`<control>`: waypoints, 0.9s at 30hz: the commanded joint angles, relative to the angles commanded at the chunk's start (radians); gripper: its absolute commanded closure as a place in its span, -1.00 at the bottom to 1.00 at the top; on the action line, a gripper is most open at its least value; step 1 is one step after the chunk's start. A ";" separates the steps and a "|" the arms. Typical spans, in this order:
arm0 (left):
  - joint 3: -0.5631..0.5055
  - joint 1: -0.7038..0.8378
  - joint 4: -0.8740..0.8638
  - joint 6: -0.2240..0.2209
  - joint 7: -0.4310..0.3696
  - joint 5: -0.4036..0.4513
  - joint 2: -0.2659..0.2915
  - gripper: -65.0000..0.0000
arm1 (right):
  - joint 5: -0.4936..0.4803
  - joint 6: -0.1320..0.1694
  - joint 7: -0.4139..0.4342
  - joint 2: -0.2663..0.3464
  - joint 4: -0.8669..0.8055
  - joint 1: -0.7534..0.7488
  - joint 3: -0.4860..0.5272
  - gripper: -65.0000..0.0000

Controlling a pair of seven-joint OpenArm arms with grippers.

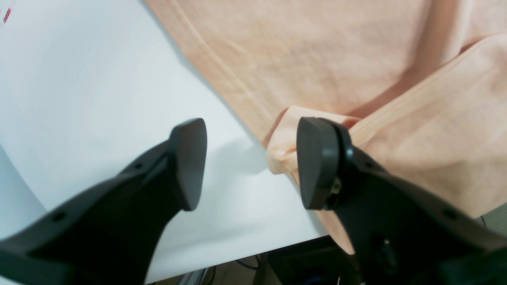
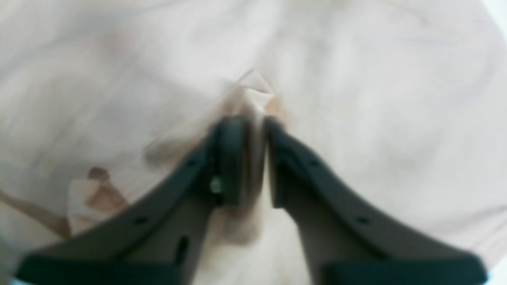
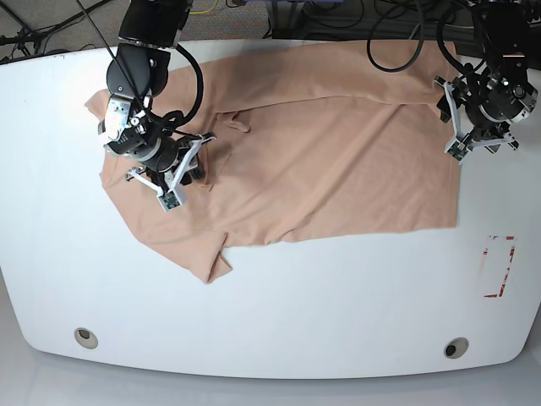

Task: Fold the T-shirt properly
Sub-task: 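Drag the grasped fabric with the right gripper toward the shirt hem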

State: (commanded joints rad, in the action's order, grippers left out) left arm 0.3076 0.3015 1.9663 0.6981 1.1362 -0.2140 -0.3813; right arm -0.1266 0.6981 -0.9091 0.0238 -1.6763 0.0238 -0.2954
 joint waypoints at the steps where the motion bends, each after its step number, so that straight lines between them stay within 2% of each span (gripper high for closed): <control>1: 0.000 0.000 0.000 0.000 0.000 0.000 0.000 -0.03 | 0.000 0.000 0.000 0.000 -0.002 0.000 0.000 0.04; 4: -0.002 -0.003 0.000 0.000 0.000 0.000 0.000 -0.03 | 0.000 0.000 0.000 -0.002 -0.006 0.002 0.000 -0.26; 7: -0.002 -0.006 0.000 0.000 0.000 0.000 0.000 -0.03 | 0.008 0.000 0.000 0.003 -0.048 0.011 -0.006 -0.38; 17: -0.002 -0.041 0.003 0.000 0.003 -0.008 -0.003 -0.02 | 0.009 0.000 -0.003 0.086 -0.118 0.014 -0.133 -0.27; 23: 0.003 -0.049 0.002 0.000 -0.002 -0.002 0.075 -0.02 | 0.009 0.000 -0.003 0.117 -0.100 0.012 -0.222 -0.13; 27: 0.003 -0.061 0.000 0.000 -0.011 0.002 0.098 -0.02 | 0.009 0.000 0.002 0.120 -0.044 0.021 -0.261 -0.12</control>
State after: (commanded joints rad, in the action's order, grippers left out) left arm 0.3107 0.2401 1.9663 0.6981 1.1254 -0.2125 -0.2831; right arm -0.1174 0.6981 -0.9076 0.1435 -1.7208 0.0453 -0.5562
